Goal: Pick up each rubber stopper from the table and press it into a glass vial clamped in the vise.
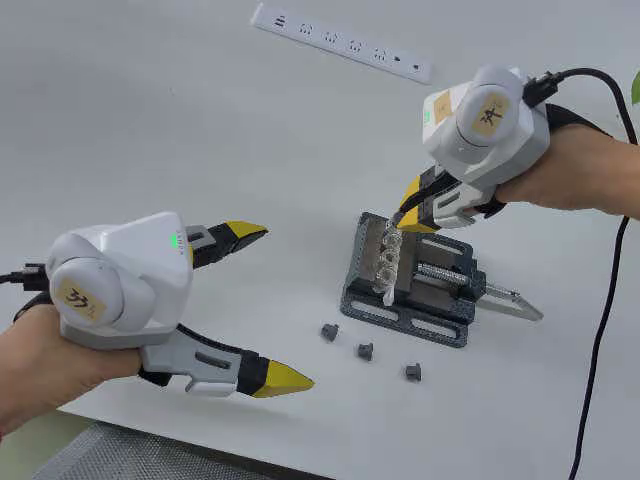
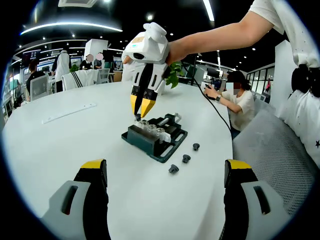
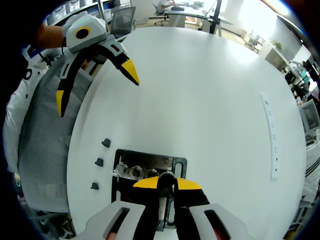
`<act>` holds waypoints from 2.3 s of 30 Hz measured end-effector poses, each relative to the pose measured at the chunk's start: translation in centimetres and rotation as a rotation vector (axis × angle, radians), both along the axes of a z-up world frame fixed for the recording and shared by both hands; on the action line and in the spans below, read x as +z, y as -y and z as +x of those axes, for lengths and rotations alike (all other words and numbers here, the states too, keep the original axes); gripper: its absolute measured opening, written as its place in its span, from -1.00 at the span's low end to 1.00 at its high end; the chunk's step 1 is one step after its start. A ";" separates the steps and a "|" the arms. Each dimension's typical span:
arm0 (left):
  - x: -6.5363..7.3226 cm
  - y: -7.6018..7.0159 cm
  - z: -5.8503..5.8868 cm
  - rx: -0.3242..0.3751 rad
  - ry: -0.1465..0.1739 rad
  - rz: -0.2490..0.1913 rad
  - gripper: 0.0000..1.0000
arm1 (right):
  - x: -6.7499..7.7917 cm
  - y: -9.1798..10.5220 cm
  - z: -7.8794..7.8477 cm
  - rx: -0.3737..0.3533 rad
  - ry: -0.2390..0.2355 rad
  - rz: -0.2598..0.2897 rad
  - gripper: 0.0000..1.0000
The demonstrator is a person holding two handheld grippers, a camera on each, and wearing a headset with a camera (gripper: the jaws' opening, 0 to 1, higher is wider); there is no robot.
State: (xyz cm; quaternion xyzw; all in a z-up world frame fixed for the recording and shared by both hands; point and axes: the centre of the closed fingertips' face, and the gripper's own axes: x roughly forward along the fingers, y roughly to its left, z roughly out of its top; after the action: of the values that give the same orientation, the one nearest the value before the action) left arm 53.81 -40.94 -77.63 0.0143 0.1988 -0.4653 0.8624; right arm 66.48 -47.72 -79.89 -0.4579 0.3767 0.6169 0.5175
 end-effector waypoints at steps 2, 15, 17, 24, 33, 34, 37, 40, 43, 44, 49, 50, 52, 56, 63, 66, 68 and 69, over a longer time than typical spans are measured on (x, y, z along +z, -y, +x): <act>0.0 0.0 0.0 0.002 0.000 0.000 0.95 | 0.0 0.0 0.0 -0.004 0.002 0.001 -0.91; 0.0 -0.2 0.0 0.007 0.000 0.001 0.95 | 0.0 0.2 0.1 0.017 0.007 0.009 -0.86; 0.0 -0.2 0.0 0.007 0.001 -0.001 0.95 | 0.0 0.1 0.0 0.015 0.004 0.011 -0.85; 0.0 -0.1 0.1 0.007 0.000 -0.003 0.95 | 0.2 0.2 -0.2 0.014 0.006 0.017 -0.77; -0.1 0.1 0.0 0.006 -0.001 -0.008 0.95 | 0.9 0.3 0.0 0.010 0.016 0.029 -0.90; -0.1 0.1 0.1 0.007 0.000 -0.008 0.95 | 0.9 0.3 -0.1 0.010 0.015 0.030 -0.91; 0.0 0.1 0.1 0.007 -0.002 -0.009 0.95 | 1.0 0.2 -0.1 0.013 0.015 0.035 -0.92; 0.2 0.3 0.0 0.007 -0.001 -0.010 0.95 | 1.0 0.1 -0.1 0.016 0.014 0.033 -0.93; 0.3 0.3 0.1 0.010 -0.001 -0.012 0.95 | 0.9 0.2 -0.3 0.019 0.012 0.028 -0.94; 0.3 0.3 0.1 0.010 -0.001 -0.013 0.95 | 0.9 0.2 -0.2 0.018 0.013 0.028 -0.94; 0.5 0.4 0.0 0.013 -0.002 -0.015 0.95 | 0.6 0.2 0.0 0.019 0.014 0.022 -0.94; 0.5 0.4 0.0 0.012 -0.002 -0.014 0.95 | 0.5 0.2 0.0 0.019 0.012 0.021 -0.93; 0.6 0.4 0.0 0.015 -0.002 -0.018 0.95 | 0.4 0.3 0.0 0.022 0.014 0.017 -0.94; 0.7 0.4 0.1 0.016 0.001 -0.020 0.95 | 0.4 0.2 0.1 0.026 0.020 0.014 -0.95; 0.6 0.4 0.2 0.018 0.002 -0.024 0.95 | 0.3 0.3 0.1 0.044 0.030 0.010 -0.95; 0.7 0.4 0.2 0.021 0.001 -0.029 0.95 | 0.3 0.3 0.1 0.050 0.033 0.007 -0.94; 0.7 0.4 0.2 0.019 0.001 -0.026 0.94 | 0.3 0.3 0.0 0.053 0.033 0.003 -0.94; 0.6 0.4 0.2 0.019 0.000 -0.026 0.94 | 0.3 0.3 0.0 0.054 0.032 0.000 -0.94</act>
State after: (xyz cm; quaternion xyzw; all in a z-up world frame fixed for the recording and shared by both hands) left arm 53.98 -41.30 -77.00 0.0012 0.1928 -0.4599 0.8668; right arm 66.45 -48.01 -79.59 -0.4777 0.3557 0.6232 0.5068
